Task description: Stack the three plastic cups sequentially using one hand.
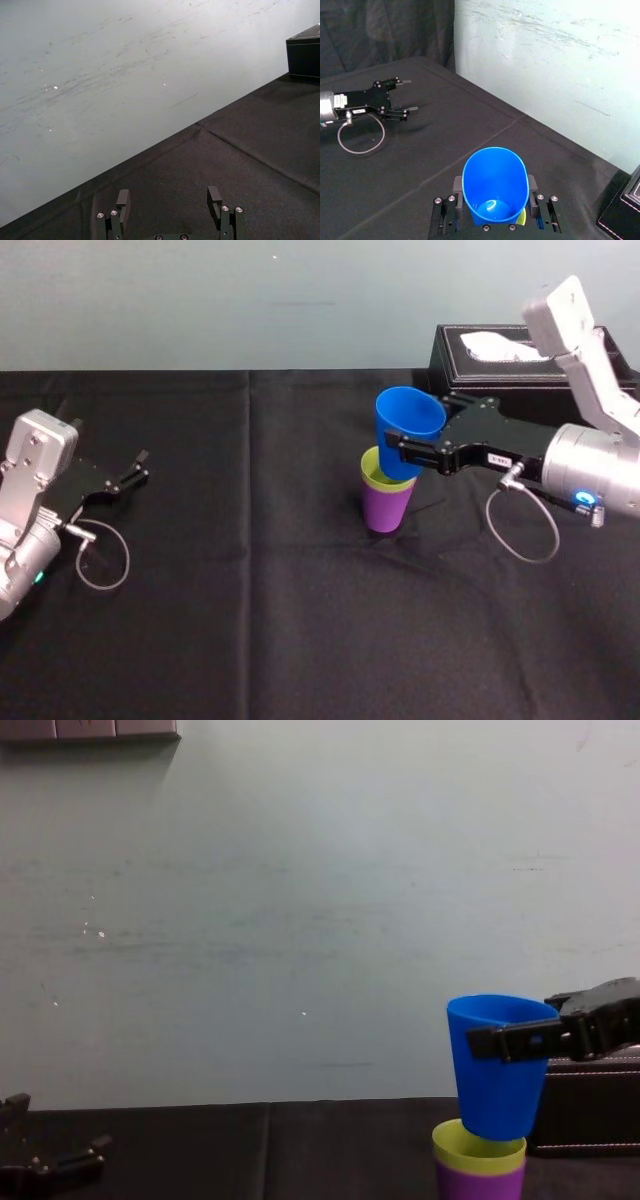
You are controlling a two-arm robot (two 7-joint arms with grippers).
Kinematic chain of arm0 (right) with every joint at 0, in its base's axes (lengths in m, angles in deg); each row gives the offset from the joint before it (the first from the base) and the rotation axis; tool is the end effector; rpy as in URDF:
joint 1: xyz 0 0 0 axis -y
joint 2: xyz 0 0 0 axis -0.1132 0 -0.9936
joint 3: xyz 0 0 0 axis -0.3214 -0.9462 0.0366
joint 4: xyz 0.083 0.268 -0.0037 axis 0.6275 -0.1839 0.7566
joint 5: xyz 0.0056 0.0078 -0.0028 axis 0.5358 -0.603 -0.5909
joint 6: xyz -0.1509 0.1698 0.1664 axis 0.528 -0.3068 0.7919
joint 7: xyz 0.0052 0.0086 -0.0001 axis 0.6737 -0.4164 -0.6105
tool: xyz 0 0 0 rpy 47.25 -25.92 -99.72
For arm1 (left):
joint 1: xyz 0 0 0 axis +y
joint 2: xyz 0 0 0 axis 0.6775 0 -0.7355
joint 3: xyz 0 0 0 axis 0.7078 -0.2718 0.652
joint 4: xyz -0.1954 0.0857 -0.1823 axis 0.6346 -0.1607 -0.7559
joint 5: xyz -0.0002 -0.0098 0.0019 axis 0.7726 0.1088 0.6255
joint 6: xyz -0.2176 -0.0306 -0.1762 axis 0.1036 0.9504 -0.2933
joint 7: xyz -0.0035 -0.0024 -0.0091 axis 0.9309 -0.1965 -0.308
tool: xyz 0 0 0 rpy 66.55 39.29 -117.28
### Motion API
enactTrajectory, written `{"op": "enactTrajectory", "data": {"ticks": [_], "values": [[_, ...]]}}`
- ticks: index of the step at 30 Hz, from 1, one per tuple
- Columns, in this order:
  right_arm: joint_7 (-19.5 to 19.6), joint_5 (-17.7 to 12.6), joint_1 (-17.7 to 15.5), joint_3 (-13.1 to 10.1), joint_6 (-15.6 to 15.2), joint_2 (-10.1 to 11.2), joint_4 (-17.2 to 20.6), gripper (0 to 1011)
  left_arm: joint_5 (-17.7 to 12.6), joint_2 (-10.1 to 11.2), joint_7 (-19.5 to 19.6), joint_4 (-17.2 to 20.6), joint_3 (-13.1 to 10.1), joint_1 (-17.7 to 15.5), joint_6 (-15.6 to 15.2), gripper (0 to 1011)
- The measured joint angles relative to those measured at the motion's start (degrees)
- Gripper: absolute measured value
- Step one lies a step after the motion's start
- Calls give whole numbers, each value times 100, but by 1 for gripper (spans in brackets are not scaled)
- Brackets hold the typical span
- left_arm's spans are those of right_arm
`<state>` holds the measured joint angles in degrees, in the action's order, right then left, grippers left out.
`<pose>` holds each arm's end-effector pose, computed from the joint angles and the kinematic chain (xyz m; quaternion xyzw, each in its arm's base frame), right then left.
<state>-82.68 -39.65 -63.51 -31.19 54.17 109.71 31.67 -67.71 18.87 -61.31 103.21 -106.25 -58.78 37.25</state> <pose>0.3478 -0.0558 -0.1600 -0.1466 -0.0077 -0.3650 0.9194 0.3309 0.0843 -0.2895 0.1415 -0.1324 0.5800 0.7913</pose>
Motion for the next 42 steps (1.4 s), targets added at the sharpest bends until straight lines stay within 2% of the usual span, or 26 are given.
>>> {"op": "enactTrajectory", "data": {"ticks": [21, 42], "values": [[-133, 208, 361, 287, 72, -216, -536, 716, 0, 0, 0, 0, 0, 0, 0, 1012], [-279, 250, 284, 354, 290, -282, -841, 716, 0, 0, 0, 0, 0, 0, 0, 1011]]}}
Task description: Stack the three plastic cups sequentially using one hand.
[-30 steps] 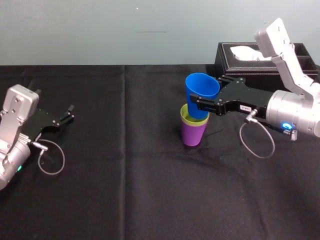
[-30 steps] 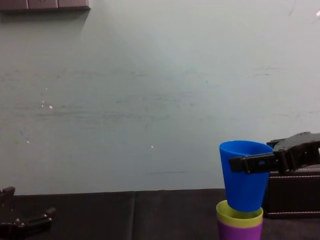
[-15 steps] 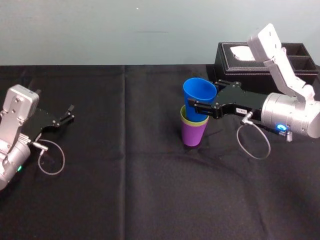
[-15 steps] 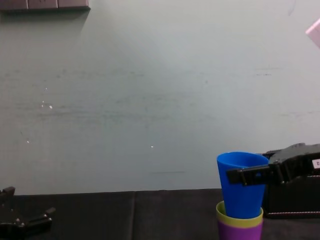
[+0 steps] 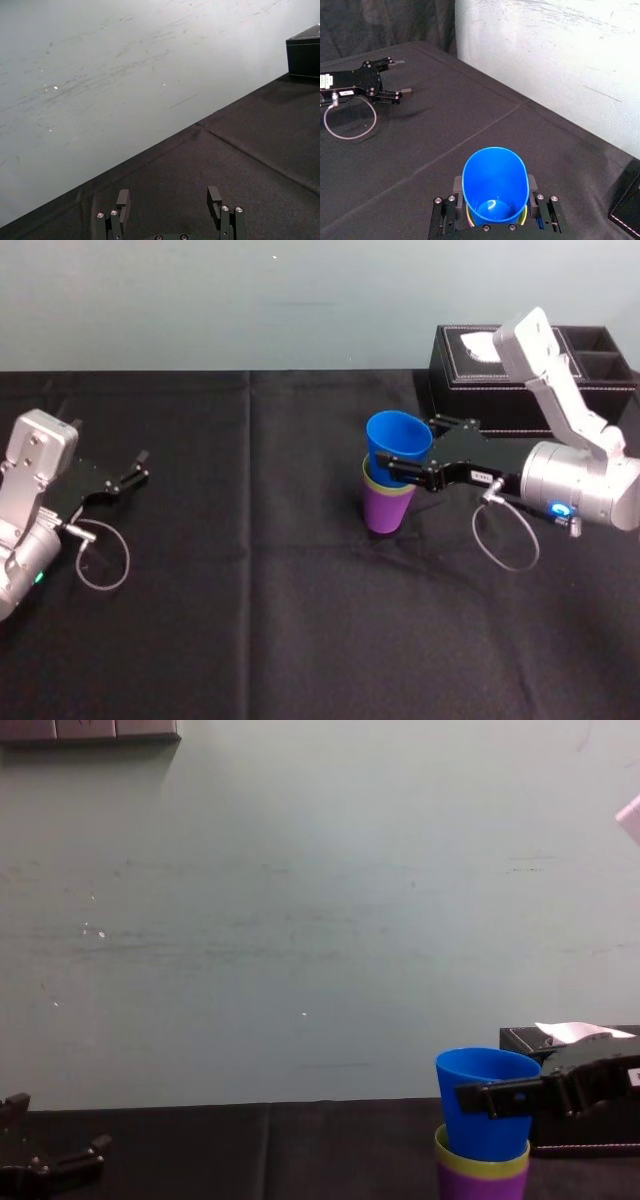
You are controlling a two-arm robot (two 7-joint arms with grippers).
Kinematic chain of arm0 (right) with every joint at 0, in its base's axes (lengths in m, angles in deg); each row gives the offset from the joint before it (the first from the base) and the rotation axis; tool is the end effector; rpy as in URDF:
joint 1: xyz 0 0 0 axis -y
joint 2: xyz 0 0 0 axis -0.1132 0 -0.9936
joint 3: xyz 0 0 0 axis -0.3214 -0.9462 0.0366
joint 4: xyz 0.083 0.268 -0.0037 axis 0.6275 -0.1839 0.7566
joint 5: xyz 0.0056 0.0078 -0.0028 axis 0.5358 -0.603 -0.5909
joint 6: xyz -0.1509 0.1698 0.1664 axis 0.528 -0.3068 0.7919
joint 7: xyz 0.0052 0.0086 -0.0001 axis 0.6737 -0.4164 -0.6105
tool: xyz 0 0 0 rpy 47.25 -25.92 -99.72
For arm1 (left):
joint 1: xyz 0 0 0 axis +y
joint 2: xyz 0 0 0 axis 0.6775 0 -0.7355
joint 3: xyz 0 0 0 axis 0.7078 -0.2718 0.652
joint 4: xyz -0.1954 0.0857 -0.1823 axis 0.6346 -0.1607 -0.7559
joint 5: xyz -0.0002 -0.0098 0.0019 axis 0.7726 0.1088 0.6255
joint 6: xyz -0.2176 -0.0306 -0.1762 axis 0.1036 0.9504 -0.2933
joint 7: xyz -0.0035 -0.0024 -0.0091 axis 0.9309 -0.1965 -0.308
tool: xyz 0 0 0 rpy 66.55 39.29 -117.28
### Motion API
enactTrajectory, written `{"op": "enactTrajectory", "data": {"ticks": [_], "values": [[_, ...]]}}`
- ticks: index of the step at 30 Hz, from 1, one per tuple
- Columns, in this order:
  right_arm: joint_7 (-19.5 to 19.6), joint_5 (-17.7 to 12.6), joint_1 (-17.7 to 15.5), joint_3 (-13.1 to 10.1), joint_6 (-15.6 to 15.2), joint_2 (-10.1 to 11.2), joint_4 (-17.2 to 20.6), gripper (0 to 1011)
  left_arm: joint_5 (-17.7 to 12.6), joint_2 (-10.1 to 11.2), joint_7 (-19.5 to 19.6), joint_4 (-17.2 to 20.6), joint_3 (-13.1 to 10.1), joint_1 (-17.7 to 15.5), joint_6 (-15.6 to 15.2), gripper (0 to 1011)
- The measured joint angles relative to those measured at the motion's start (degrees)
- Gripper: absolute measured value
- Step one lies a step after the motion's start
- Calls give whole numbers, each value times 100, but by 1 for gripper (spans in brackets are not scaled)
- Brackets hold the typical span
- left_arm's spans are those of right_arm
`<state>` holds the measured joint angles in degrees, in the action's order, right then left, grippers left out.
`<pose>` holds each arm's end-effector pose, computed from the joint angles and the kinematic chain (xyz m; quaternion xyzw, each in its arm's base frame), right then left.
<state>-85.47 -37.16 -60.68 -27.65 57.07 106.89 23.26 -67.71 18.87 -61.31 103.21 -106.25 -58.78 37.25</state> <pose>0.3678 -0.0533 -0.1882 -0.1628 0.0078 -0.3536 0.9211 0.3309 0.0843 -0.2895 0.1415 -0.1324 0.5800 0.7913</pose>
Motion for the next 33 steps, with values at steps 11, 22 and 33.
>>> {"op": "enactTrajectory", "data": {"ticks": [11, 22, 33], "values": [[4, -1, 12, -2, -27, 3, 20, 788, 0, 0, 0, 0, 0, 0, 0, 1011], [10, -3, 17, -5, -40, 9, 30, 1002, 0, 0, 0, 0, 0, 0, 0, 1011], [19, -4, 21, -5, -46, 9, 35, 1002, 0, 0, 0, 0, 0, 0, 0, 1011]]}}
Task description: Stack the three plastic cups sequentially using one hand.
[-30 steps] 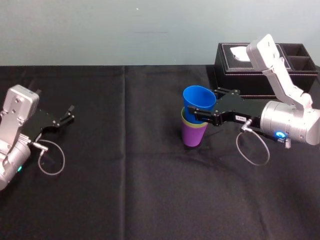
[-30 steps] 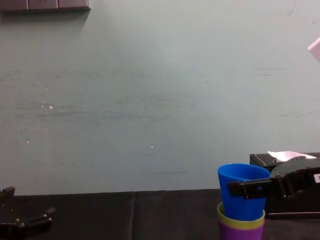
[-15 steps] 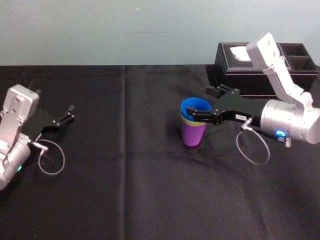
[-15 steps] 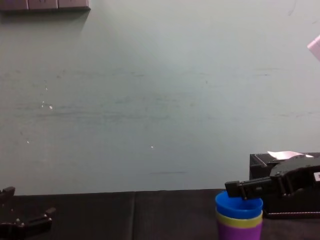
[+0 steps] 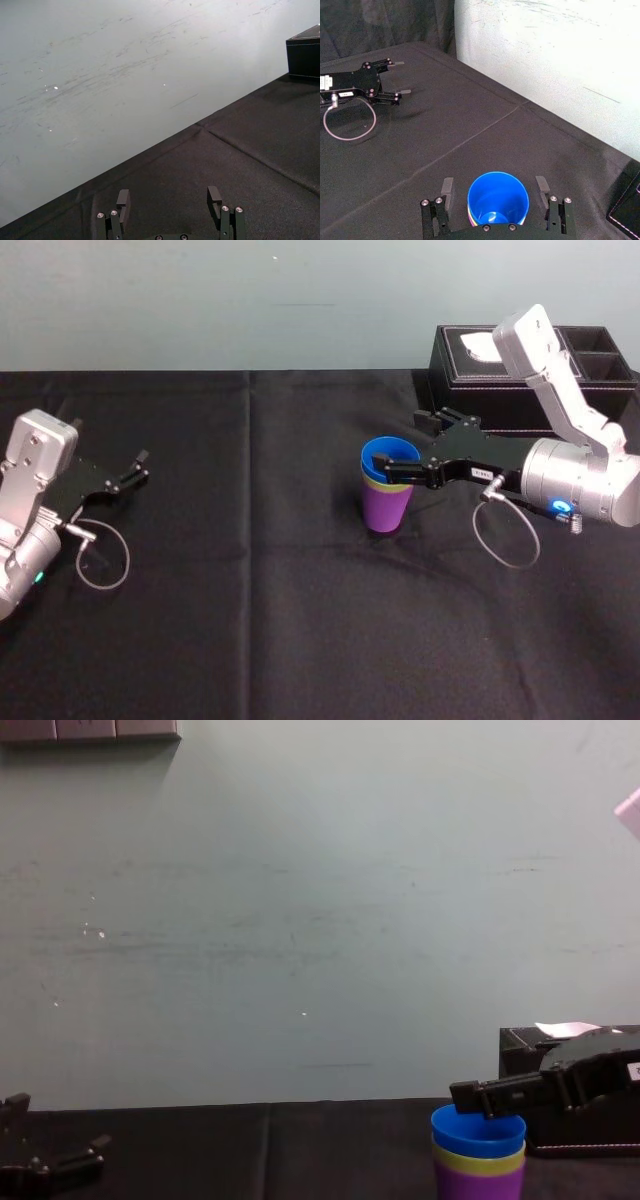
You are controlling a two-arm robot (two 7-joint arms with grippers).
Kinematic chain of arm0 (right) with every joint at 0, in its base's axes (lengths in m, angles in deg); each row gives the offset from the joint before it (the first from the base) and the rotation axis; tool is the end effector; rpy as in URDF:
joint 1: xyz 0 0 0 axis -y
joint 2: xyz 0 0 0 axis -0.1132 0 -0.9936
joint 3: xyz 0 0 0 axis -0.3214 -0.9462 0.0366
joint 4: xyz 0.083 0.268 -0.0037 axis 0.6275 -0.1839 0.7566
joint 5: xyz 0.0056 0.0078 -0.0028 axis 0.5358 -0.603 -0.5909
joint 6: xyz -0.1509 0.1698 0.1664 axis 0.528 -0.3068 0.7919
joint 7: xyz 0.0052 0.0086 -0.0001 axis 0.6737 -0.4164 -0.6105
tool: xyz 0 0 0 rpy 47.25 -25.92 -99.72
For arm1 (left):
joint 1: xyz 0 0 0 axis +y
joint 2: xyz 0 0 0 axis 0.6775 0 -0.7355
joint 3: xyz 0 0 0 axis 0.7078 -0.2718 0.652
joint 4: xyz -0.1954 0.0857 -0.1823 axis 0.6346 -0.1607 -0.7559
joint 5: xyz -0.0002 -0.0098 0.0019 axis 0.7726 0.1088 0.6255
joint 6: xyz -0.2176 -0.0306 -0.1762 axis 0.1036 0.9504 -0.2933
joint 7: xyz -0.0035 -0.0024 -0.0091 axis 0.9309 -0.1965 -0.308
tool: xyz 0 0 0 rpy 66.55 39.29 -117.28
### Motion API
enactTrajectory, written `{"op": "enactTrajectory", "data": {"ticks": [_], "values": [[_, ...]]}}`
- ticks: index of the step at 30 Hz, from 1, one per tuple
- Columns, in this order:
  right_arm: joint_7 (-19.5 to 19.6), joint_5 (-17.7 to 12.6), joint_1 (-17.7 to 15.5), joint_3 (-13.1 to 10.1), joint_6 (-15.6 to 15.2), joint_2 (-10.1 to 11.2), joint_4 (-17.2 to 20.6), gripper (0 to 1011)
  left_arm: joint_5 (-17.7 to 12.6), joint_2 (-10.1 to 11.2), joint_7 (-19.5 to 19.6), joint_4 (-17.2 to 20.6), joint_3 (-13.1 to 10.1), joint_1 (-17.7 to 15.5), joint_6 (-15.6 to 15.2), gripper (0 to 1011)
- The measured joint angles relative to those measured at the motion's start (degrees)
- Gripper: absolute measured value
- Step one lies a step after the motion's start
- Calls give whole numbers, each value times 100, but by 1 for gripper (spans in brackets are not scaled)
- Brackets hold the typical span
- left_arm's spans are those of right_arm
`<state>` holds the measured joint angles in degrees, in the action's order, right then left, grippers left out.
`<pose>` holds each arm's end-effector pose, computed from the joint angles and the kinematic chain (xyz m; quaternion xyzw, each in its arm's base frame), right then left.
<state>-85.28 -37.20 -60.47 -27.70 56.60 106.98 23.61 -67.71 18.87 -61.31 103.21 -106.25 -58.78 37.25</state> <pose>0.3680 -0.0529 -0.1853 -0.1636 0.0067 -0.3548 0.9205 0.3309 0.0843 -0.2895 0.1415 -0.1324 0.5800 0.7913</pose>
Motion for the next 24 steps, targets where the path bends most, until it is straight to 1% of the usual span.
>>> {"op": "enactTrajectory", "data": {"ticks": [3, 5, 9, 10, 13, 14, 16, 17, 19, 20, 22, 23, 24], "values": [[43, 1, -17, -22, -10, 9, 48, 1002, 0, 0, 0, 0, 0, 0, 0, 1011], [134, 4, -90, -85, -14, 39, 149, 1002, 0, 0, 0, 0, 0, 0, 0, 1011], [323, -18, -304, -284, 27, 110, 335, 1002, 0, 0, 0, 0, 0, 0, 0, 1011], [420, -52, -446, -418, 71, 154, 442, 1002, 0, 0, 0, 0, 0, 0, 0, 1011], [544, -91, -644, -593, 141, 215, 578, 1002, 0, 0, 0, 0, 0, 0, 1, 1011], [636, -102, -794, -726, 201, 260, 665, 1002, 0, 0, 0, 0, 0, 0, 1, 1011], [724, -105, -927, -842, 258, 295, 740, 1002, 0, 0, 0, 0, 0, 0, 0, 1011], [834, -105, -1104, -997, 327, 337, 827, 1002, 0, 0, 0, 0, 0, 0, 0, 1011], [925, -105, -1259, -1136, 386, 366, 886, 1002, 0, 0, 0, 0, 0, 0, 1, 1011], [1001, -110, -1403, -1270, 443, 388, 925, 1002, 0, 0, 0, 0, 0, 0, 0, 1011], [1057, -130, -1527, -1391, 482, 405, 952, 1002, 0, 0, 0, 0, 1, 0, 0, 1011], [1099, -144, -1662, -1513, 517, 423, 972, 1002, 0, 0, 0, 0, 0, 0, 0, 1011], [1116, -149, -1720, -1576, 533, 432, 976, 1002, 0, 0, 0, 0, 0, 0, 1, 1011]]}}
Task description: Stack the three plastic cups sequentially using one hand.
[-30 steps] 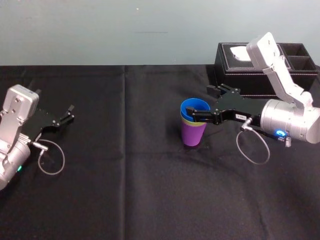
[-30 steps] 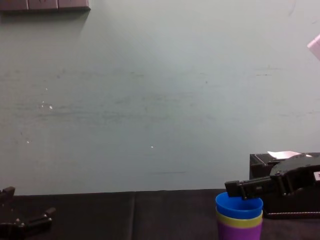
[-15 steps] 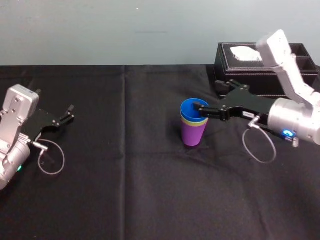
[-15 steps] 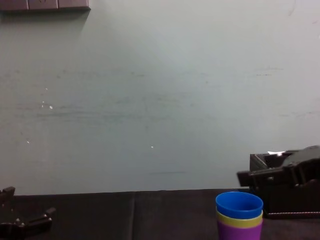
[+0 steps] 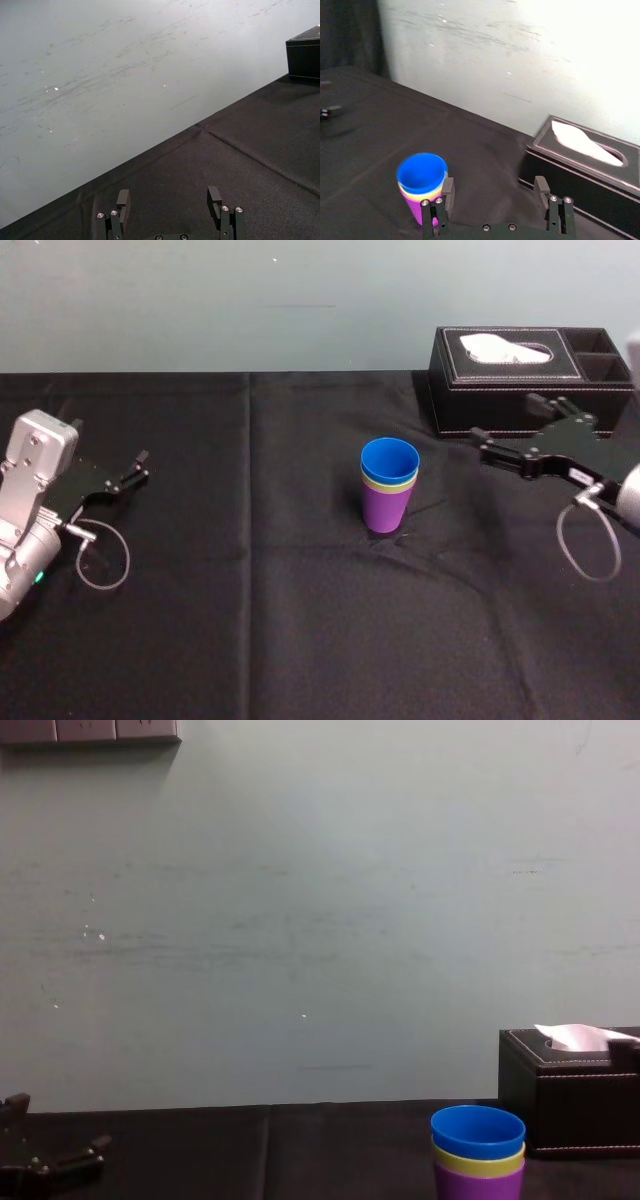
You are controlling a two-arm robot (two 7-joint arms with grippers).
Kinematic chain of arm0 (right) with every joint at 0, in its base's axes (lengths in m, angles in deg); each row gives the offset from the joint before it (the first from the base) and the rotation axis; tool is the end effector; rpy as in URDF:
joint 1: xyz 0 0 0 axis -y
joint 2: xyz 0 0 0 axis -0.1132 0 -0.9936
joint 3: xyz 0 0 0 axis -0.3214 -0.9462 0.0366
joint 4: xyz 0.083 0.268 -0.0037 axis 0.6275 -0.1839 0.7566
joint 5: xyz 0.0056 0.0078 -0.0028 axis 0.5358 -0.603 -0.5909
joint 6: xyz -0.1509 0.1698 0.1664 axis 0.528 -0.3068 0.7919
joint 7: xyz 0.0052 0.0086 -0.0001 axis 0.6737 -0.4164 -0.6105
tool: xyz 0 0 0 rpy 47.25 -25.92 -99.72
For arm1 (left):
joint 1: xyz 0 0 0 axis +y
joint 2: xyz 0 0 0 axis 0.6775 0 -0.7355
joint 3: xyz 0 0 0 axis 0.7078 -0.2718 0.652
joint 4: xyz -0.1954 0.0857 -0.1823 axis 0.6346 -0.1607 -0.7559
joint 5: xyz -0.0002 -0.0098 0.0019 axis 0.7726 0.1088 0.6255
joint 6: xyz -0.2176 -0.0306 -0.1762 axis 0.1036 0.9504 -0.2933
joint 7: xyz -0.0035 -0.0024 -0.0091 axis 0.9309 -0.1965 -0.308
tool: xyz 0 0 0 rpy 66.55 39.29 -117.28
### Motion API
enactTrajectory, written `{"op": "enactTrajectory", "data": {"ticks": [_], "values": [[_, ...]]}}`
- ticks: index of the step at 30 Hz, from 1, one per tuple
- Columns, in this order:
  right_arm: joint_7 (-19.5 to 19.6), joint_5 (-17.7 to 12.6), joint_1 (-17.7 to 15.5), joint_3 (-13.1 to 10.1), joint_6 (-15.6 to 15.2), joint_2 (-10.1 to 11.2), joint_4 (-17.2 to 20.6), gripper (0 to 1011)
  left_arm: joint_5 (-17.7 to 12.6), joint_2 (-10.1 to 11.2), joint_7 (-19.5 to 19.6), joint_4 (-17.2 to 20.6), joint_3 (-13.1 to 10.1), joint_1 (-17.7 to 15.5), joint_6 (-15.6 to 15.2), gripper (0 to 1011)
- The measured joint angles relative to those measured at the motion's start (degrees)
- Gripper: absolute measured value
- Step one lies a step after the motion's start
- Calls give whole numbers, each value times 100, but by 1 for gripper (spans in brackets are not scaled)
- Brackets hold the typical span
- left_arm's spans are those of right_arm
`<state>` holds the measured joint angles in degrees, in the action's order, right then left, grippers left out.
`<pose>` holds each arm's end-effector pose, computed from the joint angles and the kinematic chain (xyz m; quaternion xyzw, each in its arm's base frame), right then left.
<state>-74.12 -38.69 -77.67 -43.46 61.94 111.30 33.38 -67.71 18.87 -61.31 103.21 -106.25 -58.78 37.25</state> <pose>0.3124 -0.1040 -0.1897 -0.1183 -0.0195 -0.4893 0.8638 0.3309 0.0843 -0.2895 0.1415 -0.1324 0.5800 0.7913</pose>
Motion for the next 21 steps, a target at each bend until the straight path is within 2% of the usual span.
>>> {"op": "enactTrajectory", "data": {"ticks": [11, 16, 21], "values": [[75, -33, -575, -533, 154, 0, -201, 1002, 0, 0, 0, 0, 0, 0, 0, 1011], [20, -33, -709, -648, 193, -29, -327, 1002, 0, 0, 0, 0, 0, 0, 0, 1011], [14, -33, -701, -644, 194, -28, -321, 1002, 0, 0, 0, 0, 0, 0, 0, 1011]]}}
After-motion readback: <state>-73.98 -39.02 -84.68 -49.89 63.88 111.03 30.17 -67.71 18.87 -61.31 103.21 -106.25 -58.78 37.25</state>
